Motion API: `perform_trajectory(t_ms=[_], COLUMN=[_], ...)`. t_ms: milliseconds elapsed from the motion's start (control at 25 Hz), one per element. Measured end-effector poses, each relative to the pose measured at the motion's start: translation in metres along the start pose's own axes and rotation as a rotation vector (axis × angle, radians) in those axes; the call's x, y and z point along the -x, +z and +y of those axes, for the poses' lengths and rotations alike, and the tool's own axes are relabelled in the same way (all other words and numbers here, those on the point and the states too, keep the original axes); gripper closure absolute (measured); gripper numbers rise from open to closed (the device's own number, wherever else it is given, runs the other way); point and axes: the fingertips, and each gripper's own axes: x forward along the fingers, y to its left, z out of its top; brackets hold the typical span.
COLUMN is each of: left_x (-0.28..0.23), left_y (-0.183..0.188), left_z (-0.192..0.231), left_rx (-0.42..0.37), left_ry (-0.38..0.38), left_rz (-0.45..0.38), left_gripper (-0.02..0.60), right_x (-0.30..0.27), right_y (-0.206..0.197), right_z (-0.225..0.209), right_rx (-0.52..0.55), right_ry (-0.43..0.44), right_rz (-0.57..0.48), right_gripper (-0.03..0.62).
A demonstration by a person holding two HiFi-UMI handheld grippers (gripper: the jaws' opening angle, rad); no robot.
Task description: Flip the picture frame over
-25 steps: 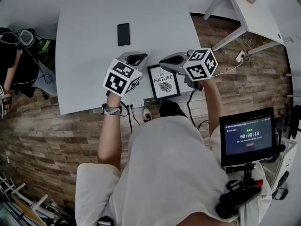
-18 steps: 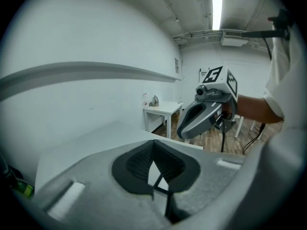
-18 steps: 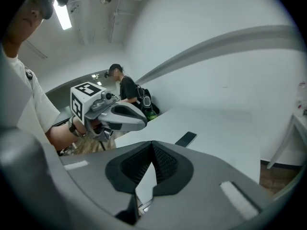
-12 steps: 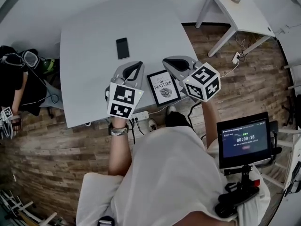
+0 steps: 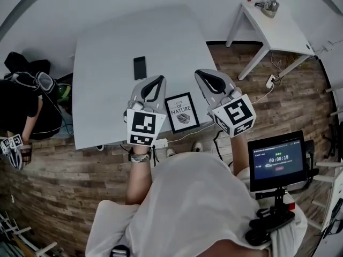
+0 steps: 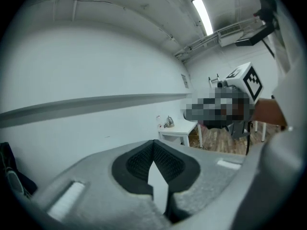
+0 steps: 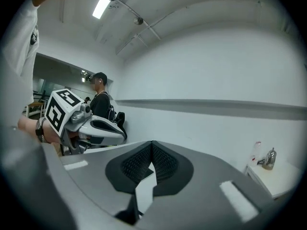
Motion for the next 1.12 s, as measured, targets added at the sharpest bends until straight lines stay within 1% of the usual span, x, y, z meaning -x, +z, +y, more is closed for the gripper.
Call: perform_trajectory(t_ms=[160, 320, 400, 560, 720, 1120], left_x=[0.012, 0.0, -0.002, 0.005, 0.007, 0.008], left_y=[0.016, 0.046, 0.056, 0.06, 0.063, 0.067], left_z=[0.003, 0.008, 0.012, 0.015, 0.013, 0.012], left_rx=[-0.021, -0.051, -0.061, -0.068, -0.076, -0.088], left_ry=[0.041, 0.099, 0.119, 0.14, 0.144, 0.157], left_rz=[-0.036, -0.068, -0.08, -0.091, -0.095, -0.092], left_gripper=[0.577, 0.577, 0.577, 0.577, 0.577, 0.577], right_x=[0.009, 0.01, 0.009, 0.009, 0.01, 0.011], right_y=[0.02, 0.038, 0.044, 0.049, 0.053, 0.052], right_z=[-0.002, -0.031, -0.037, -0.034, -0.036, -0.041], right_rx=[0.035, 0.047, 0.048, 0.054, 0.081, 0.055], right_ry=[-0.015, -0.031, -0.03, -0.032, -0.061, -0.062], right_rz=[-0.06, -0.103, -0.121, -0.128, -0.129, -0.126], right_gripper=[0.593, 0.594, 0.594, 0.594, 0.594, 0.594])
